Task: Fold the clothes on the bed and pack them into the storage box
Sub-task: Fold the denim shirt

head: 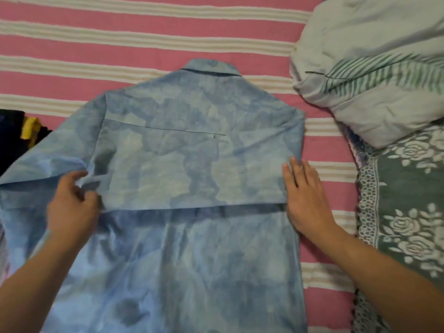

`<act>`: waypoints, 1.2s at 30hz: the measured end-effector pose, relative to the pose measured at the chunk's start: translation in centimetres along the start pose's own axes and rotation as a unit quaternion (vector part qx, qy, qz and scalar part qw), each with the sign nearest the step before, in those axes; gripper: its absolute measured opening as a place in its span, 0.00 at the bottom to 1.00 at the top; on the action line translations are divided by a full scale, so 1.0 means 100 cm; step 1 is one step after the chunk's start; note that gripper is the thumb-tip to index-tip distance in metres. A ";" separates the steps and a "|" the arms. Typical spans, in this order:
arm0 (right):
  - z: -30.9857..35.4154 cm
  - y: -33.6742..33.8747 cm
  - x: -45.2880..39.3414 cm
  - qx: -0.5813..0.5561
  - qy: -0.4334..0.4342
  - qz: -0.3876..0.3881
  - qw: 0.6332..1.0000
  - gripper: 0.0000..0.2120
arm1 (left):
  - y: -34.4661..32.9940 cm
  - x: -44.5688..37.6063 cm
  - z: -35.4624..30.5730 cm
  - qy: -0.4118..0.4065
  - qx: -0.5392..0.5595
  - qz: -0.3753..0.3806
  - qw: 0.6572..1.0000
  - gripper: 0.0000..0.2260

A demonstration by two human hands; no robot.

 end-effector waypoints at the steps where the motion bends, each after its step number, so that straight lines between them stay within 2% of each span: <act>1: 0.004 0.001 0.005 -0.022 -0.013 0.009 1.000 0.39 | 0.006 0.007 0.004 0.010 -0.070 0.017 0.997 0.19; 3: 0.009 -0.002 0.018 -0.089 -0.068 0.045 0.993 0.41 | 0.003 0.016 0.011 0.020 -0.191 0.040 0.980 0.23; 5: 0.000 0.002 0.026 -0.156 -0.171 0.033 0.972 0.41 | -0.013 0.008 -0.011 -0.066 -0.213 0.039 0.974 0.26; 7: -0.008 0.005 0.031 -0.169 -0.239 0.013 0.956 0.41 | -0.044 0.001 -0.056 -0.198 -0.197 0.059 0.958 0.28; 9: -0.013 0.005 0.035 -0.194 -0.296 0.011 0.935 0.40 | -0.085 0.000 -0.113 -0.292 -0.145 0.110 0.939 0.27; 11: -0.013 0.004 0.037 -0.226 -0.341 0.012 0.912 0.39 | -0.125 0.006 -0.175 -0.372 -0.102 0.166 0.908 0.26; 14: -0.013 -0.002 0.043 -0.219 -0.382 0.009 0.898 0.35 | -0.180 0.015 -0.272 -0.459 -0.075 0.239 0.852 0.27; 16: -0.020 -0.008 0.049 -0.214 -0.407 -0.003 0.888 0.33 | -0.213 0.011 -0.337 -0.477 -0.060 0.258 0.838 0.27; 19: -0.024 -0.014 0.052 -0.219 -0.389 -0.045 0.894 0.27 | -0.262 0.002 -0.402 -0.460 -0.083 0.308 0.828 0.26; 22: -0.033 -0.024 0.058 -0.187 -0.363 -0.038 0.912 0.13 | -0.297 0.004 -0.422 -0.448 -0.133 0.389 0.794 0.16; 24: -0.043 -0.025 0.065 -0.152 -0.364 -0.023 0.918 0.09 | -0.302 0.004 -0.435 -0.429 -0.055 0.424 0.796 0.19; 26: -0.053 -0.024 0.068 -0.126 -0.381 -0.029 0.915 0.10 | -0.306 -0.005 -0.435 -0.387 0.057 0.407 0.825 0.20; 28: -0.055 -0.018 0.068 -0.116 -0.393 -0.051 0.911 0.10 | -0.307 -0.011 -0.416 -0.369 0.071 0.345 0.860 0.18; 30: -0.057 -0.015 0.068 -0.130 -0.403 -0.072 0.903 0.07 | -0.314 -0.011 -0.402 -0.374 0.062 0.299 0.876 0.14; 33: -0.073 -0.019 0.071 -0.147 -0.443 -0.063 0.882 0.08 | -0.321 -0.001 -0.417 -0.408 0.006 0.285 0.867 0.12; 35: -0.079 -0.024 0.070 -0.171 -0.461 -0.031 0.870 0.05 | -0.324 0.012 -0.424 -0.415 -0.023 0.306 0.856 0.20; 36: -0.079 -0.020 0.070 -0.180 -0.471 -0.026 0.863 0.05 | -0.314 0.021 -0.422 -0.438 -0.037 0.290 0.850 0.24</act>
Point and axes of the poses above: each hand's wrist, its own x-axis away from the middle knuckle, its own y-axis out of the back of the hand, z = x × y, the point moved 10 cm from there along -x, towards the middle knuckle, and after that the axes turned 10 degrees about -y, right-handed, at the moved point
